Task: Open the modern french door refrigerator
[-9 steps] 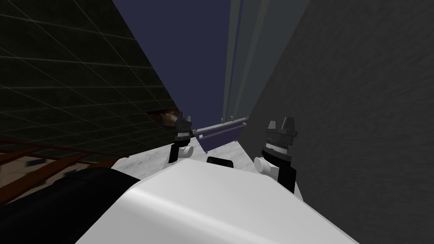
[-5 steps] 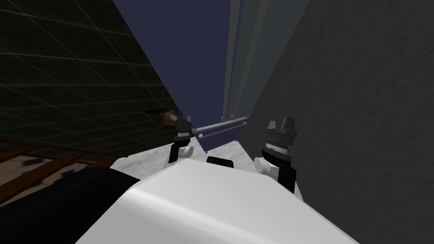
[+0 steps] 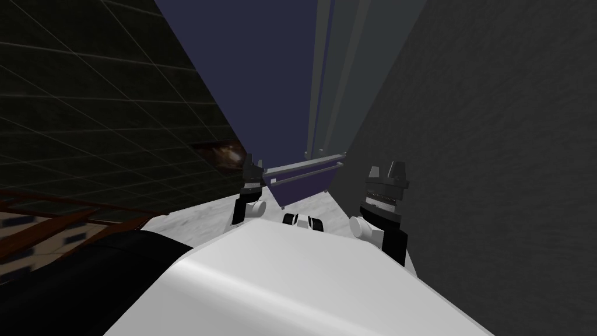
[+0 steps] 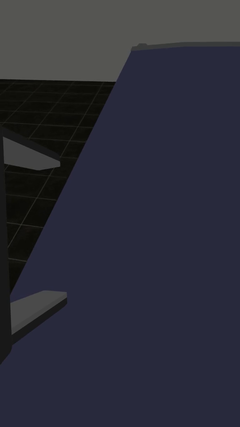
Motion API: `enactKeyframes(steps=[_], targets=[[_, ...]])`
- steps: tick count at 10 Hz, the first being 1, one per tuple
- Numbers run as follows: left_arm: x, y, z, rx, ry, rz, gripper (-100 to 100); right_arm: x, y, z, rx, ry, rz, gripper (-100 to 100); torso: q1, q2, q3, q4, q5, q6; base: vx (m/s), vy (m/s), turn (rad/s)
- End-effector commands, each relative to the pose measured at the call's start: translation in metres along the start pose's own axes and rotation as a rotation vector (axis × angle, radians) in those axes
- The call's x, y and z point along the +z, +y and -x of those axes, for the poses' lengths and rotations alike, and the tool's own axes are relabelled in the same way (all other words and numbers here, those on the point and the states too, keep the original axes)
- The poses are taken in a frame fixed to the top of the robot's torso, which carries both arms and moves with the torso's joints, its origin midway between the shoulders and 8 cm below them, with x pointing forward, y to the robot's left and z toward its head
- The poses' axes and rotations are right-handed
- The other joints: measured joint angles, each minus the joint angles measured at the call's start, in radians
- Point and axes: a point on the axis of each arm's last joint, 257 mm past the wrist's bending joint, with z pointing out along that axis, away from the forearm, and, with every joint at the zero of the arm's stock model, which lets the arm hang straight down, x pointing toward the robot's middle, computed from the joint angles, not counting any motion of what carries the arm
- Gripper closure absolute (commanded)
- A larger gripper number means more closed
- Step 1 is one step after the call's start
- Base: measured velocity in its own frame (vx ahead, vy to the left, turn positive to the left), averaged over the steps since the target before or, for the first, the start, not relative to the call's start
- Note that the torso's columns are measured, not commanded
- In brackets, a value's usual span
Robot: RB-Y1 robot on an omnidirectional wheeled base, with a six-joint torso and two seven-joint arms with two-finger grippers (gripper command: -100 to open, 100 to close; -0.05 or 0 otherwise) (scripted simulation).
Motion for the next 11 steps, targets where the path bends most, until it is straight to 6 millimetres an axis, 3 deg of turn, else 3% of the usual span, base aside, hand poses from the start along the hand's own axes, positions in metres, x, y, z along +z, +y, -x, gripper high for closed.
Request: enactKeyframes(steps=[1,3,11], targets=[[0.001,0.003,-0.003,0.003,0.026,0.012,-100,0.000,0.000,0.000,0.000,0.000,0.000,0,0.000,0.074,-0.148,0.074,0.000,0.000,0.019,-0.017,0.022],[0.002,0.009,-0.006,-0.002,0.060,0.036,-100,0.000,0.000,0.000,0.000,0.000,-0.001,0,-0.001,0.116,-0.237,0.116,0.000,0.000,0.028,-0.038,0.039],[0.009,0.037,-0.011,-0.119,0.103,0.186,-100,0.000,0.000,0.000,0.000,0.000,-0.001,0,0.000,0.120,-0.242,0.121,0.000,0.000,0.063,-0.079,0.060]])
